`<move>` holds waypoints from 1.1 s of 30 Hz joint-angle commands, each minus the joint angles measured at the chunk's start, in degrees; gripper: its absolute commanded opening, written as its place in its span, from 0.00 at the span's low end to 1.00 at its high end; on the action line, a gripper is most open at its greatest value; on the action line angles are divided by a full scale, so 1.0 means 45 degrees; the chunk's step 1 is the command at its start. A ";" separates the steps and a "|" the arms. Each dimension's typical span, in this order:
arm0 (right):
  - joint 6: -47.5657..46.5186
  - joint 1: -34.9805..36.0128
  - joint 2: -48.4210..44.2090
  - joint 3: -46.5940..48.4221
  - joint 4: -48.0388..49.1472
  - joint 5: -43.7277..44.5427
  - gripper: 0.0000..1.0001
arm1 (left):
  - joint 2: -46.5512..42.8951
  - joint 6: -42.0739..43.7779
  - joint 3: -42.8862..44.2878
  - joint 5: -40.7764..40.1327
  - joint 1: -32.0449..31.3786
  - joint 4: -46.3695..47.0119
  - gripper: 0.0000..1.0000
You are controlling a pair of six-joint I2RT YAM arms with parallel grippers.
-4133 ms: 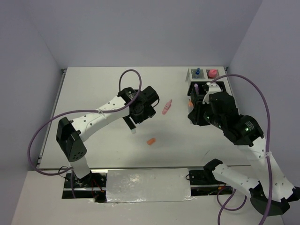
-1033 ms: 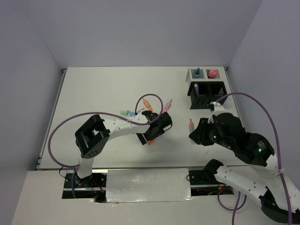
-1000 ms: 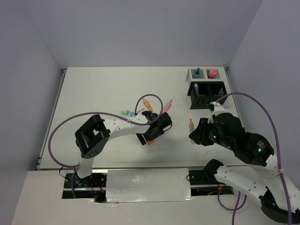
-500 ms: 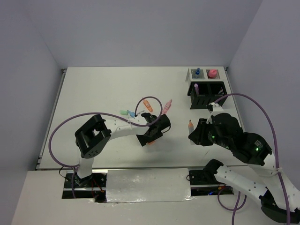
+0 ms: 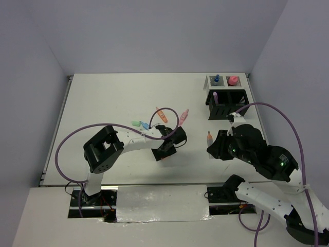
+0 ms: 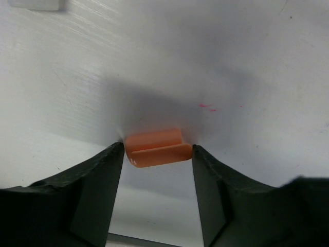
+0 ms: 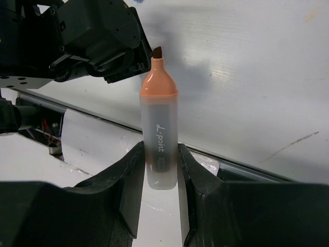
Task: Sort the stationery into containers
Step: Pick up the pen cap from the center of the board.
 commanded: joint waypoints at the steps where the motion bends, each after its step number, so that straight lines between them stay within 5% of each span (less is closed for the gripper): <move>1: 0.0170 0.0105 -0.0139 0.0122 0.0535 0.0297 0.18 | 0.0612 0.0704 -0.0049 0.0103 0.0032 0.0223 0.64; 9: 0.0092 0.0085 -0.0061 0.0551 0.0281 0.0531 0.18 | 0.0067 0.6967 -0.0457 -0.0094 0.0461 0.3143 0.44; 12: 0.0111 0.0085 0.0037 0.0746 0.0261 0.0570 0.19 | -0.0305 1.0984 -0.0868 0.0414 0.0481 0.4184 0.42; 17: 0.0150 0.0105 0.0076 0.0825 0.0281 0.0512 0.18 | -0.0813 1.4627 -0.1668 0.1970 0.0597 0.5319 0.44; 21: 0.0189 0.0085 0.0115 0.0941 0.0261 0.0531 0.18 | -0.0639 1.6036 -0.1611 0.2758 0.0715 0.5145 0.63; 27: 0.0209 0.0105 -0.0041 0.0962 0.0105 0.0707 0.19 | -0.0735 1.5378 -0.1533 0.1825 0.0735 0.4735 0.91; 33: 0.0131 0.0085 0.0056 0.0981 0.0144 0.0727 0.19 | -0.1731 1.4575 -0.0132 0.0924 0.0735 0.4073 0.99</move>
